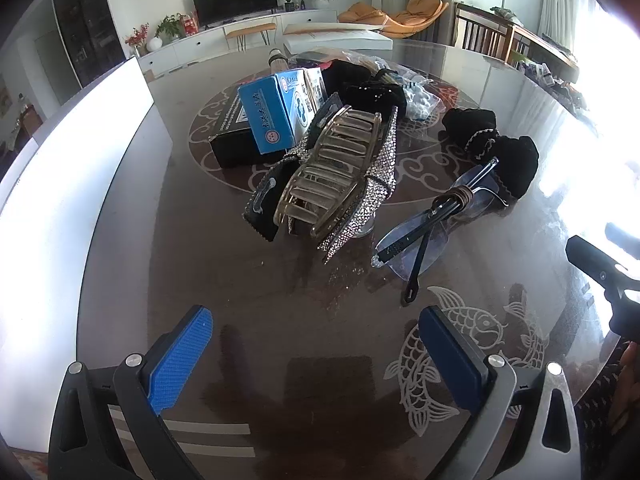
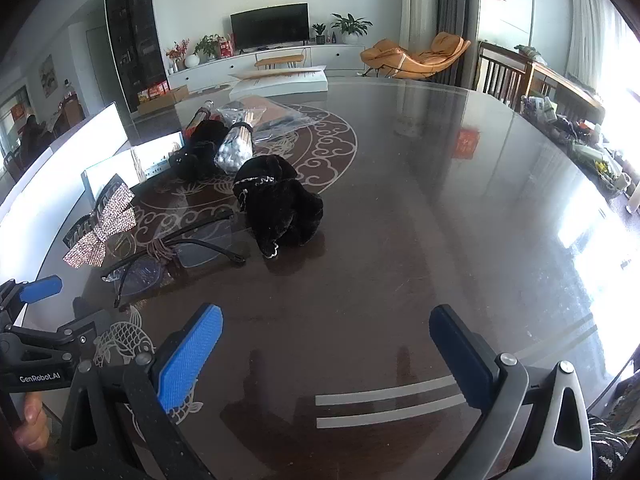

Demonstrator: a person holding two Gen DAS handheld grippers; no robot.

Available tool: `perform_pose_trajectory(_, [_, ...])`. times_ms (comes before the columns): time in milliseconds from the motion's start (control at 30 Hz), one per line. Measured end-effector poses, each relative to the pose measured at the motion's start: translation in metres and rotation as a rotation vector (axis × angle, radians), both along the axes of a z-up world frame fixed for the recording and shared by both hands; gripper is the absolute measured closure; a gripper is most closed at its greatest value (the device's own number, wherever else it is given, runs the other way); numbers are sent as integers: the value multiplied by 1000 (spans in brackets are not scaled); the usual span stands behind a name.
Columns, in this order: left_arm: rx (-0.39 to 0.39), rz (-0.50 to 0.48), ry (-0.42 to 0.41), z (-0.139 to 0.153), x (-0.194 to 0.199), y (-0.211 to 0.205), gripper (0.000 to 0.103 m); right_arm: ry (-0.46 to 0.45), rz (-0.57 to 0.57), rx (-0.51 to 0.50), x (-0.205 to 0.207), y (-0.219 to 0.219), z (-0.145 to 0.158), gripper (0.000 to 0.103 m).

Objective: Organize objects
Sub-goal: 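Reach the left gripper to the silver rhinestone hair clip and grasp it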

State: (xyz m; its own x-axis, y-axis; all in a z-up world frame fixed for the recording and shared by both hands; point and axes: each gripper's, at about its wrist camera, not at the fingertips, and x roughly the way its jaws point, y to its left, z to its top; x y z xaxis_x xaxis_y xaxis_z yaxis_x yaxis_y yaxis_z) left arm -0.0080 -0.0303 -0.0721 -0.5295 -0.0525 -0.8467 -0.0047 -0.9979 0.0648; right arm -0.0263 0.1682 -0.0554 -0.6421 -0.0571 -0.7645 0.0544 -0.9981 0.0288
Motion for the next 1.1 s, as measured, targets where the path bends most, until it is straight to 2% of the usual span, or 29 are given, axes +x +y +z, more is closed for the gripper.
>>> perform_pose_trajectory(667, [61,20,-62,-5,-13,-5,0,-87,0,-18,-8,-1,-17,0])
perform_pose_trajectory(967, [56,-33,-67,-4,-19,-5,0,-98,-27,-36,-10,5,-21,0])
perform_pose_trajectory(1100, [53,-81,-92,-5,-23,-9,0,-99,-21,2,-10,0,-23,0])
